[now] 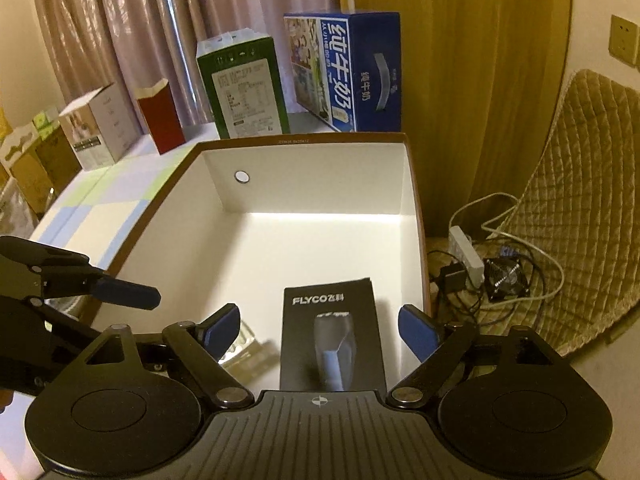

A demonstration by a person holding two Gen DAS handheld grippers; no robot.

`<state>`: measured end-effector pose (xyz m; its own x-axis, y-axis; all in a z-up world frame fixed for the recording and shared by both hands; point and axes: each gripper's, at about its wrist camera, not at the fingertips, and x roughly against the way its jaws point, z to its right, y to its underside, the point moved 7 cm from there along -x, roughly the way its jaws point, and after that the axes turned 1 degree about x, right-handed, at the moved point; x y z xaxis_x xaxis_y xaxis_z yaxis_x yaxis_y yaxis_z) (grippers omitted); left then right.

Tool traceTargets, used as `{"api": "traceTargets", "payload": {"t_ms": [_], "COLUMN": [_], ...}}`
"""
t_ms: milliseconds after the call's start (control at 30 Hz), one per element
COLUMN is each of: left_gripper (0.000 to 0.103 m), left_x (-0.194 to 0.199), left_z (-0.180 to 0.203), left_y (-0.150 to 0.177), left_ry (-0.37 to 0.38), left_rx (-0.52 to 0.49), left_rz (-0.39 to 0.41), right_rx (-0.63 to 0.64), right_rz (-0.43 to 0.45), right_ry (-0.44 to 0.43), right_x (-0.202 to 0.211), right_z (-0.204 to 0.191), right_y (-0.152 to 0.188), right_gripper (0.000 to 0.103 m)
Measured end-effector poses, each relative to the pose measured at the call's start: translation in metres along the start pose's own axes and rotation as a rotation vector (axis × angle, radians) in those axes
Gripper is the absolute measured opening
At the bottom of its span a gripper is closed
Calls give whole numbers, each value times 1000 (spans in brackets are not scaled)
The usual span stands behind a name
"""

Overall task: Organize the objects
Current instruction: 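Release the clip strip and FLYCO box into the cardboard box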

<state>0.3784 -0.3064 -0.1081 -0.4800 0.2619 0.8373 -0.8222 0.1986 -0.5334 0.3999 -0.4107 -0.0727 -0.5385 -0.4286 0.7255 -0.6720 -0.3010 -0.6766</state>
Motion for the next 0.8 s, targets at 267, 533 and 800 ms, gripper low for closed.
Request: {"api": "traceTargets", "payload": {"t_ms": [267,533,800], "left_gripper": [67,74,83], "left_x": [27,56,85], "left_z": [3,3,-4], "left_y": [4,11,29], "left_ry": [2,-19,-67], "left_rx": [19,53,117], "left_rz": [38,82,100], "right_rx": [-46,-77,-99], "right_rz": [43,86,87], "right_ry": [-24,-49,-58], "right_x": [27,53,67], "right_z": [-4,-12,-23], "right_y": [4,9,24], "right_gripper": [87,91,96]}}
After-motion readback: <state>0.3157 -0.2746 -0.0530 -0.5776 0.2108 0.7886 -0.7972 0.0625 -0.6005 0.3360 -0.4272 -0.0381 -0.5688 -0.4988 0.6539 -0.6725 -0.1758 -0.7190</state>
